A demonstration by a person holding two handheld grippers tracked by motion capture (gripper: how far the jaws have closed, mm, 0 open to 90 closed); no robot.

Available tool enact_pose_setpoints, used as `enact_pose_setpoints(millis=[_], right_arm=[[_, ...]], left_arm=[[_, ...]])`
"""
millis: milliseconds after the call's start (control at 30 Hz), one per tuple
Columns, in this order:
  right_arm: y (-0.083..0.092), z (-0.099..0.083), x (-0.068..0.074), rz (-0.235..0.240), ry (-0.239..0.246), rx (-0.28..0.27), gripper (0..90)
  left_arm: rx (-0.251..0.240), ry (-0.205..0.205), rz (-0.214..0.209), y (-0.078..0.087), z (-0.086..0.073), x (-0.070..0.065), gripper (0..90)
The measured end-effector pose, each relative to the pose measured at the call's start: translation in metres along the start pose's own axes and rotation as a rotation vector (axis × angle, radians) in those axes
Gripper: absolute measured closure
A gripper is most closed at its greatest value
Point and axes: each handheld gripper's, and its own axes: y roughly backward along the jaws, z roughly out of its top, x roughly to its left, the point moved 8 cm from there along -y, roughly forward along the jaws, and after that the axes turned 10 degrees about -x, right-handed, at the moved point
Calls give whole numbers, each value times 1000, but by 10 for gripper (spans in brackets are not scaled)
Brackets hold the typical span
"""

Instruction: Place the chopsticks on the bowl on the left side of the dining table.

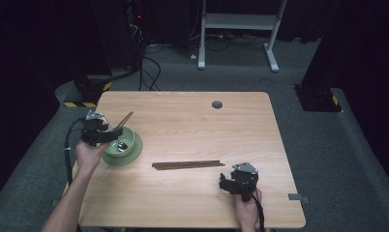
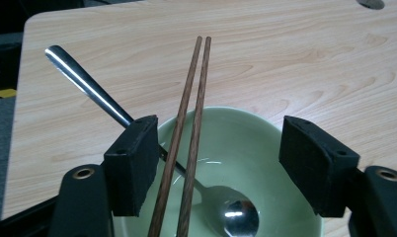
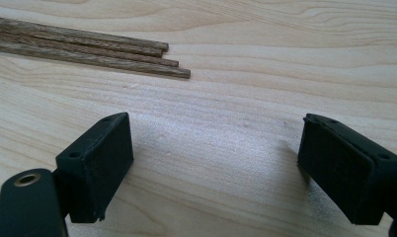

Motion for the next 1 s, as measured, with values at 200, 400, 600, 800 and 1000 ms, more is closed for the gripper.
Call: enact_pose_setpoints(millis=[200,400,600,800,1000], right_arm=[[0,0,0,0,0,1,133],[0,0,0,0,-1,0,133],[0,0,0,0,-1,0,133],[0,0,0,0,-1,0,133],[0,0,0,0,-1,1,133]], left_arm=[[3,23,-4,-6,0,0,267],[25,5,-5,-10,4,-2,247],[31,9,-22,-17,10,-6,234],[46,3,-25,-26,14,-9,217],[54,48,-9,-39,12,-3,206]])
